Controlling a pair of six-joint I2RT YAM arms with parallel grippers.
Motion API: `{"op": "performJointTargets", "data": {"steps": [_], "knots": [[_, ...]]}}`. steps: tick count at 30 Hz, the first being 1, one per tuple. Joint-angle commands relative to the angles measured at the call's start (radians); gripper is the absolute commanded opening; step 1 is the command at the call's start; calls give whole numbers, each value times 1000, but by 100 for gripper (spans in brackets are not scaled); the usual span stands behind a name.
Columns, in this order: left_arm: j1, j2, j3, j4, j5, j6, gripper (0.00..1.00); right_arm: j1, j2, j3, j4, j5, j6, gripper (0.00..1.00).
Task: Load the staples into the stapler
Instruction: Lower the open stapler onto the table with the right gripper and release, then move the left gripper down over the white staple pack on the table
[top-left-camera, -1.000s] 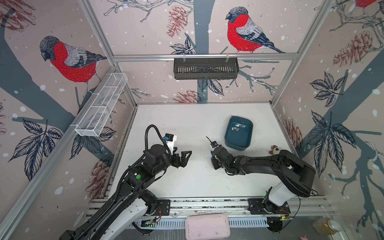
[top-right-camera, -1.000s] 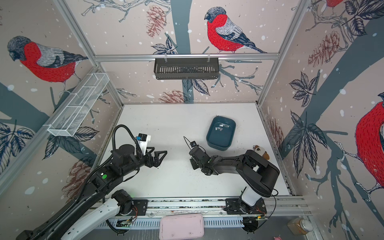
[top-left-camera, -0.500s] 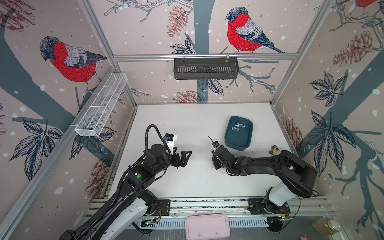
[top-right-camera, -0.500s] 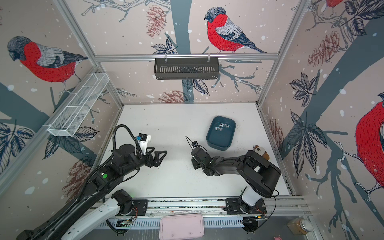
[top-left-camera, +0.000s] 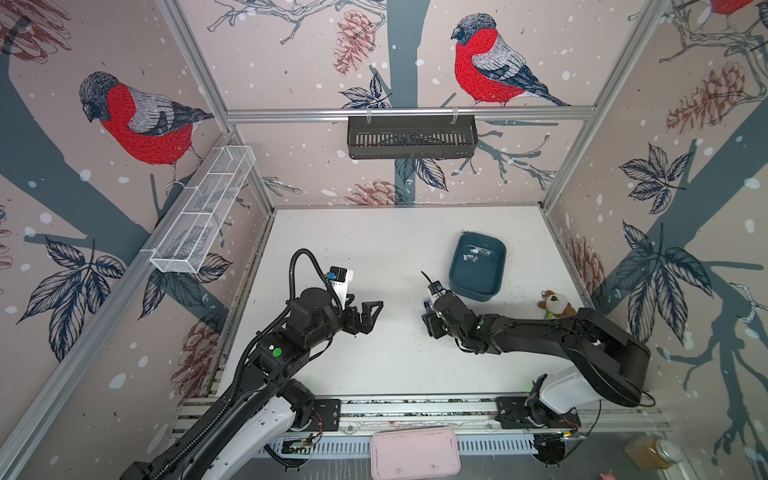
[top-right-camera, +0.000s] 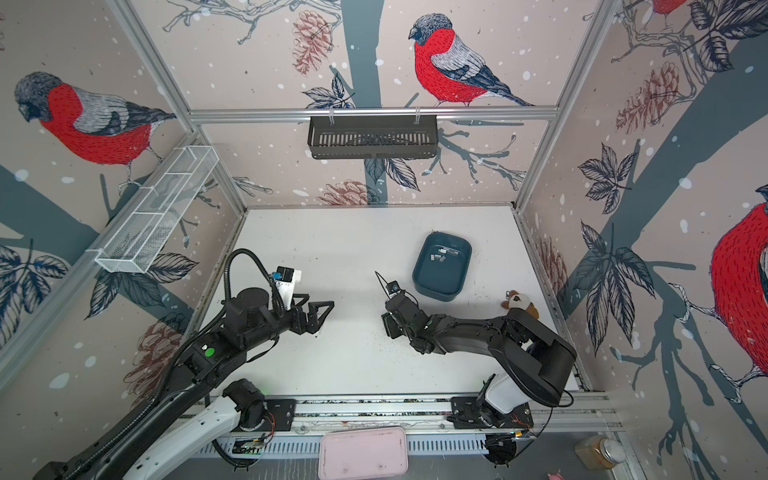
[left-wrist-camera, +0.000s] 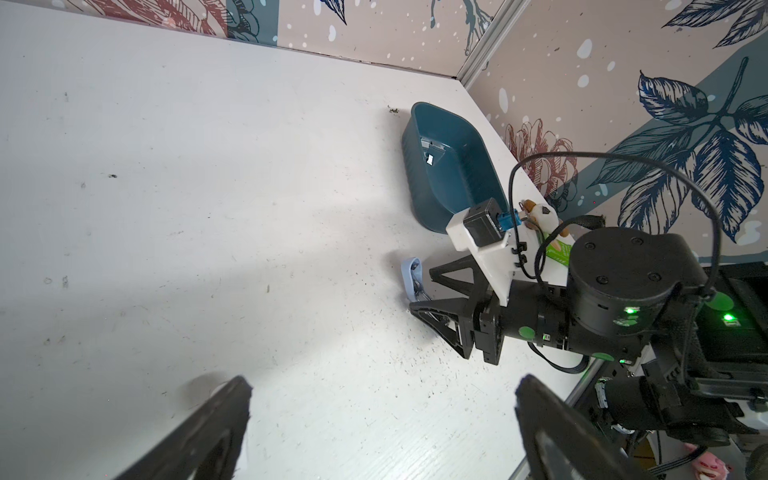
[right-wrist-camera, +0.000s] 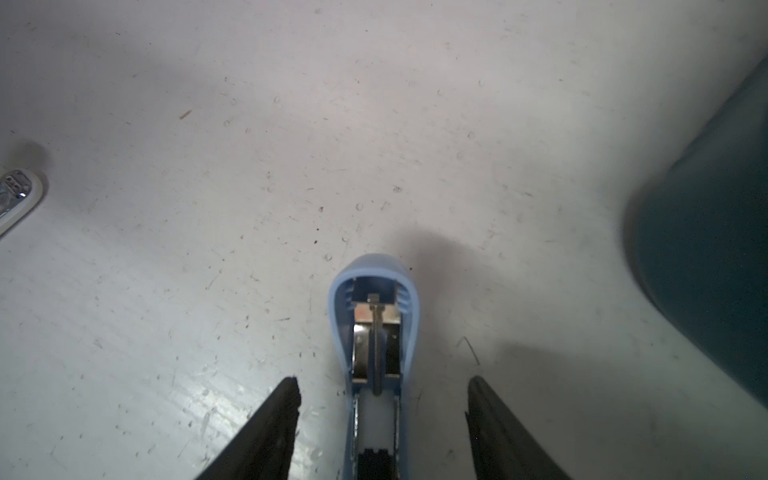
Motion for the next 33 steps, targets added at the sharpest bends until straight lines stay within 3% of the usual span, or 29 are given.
{"op": "performJointTargets", "data": {"steps": [1,17,25,29,33], "knots": [[5,-2,-1,37,21,11,99,4,-33,-6,-11,17,22,69],[8,23,4,22,1,6,98,30,-397,-93,-49,8,60,73],[7,63,17,-34,-121,-50,98,59,-511,-162,82,-86,80,74],[8,79,-26,-49,-184,-146,98,69,-504,-171,118,-141,64,81],[8,67,-99,-33,-253,-247,99,75,-496,-213,227,-202,48,95]]}}
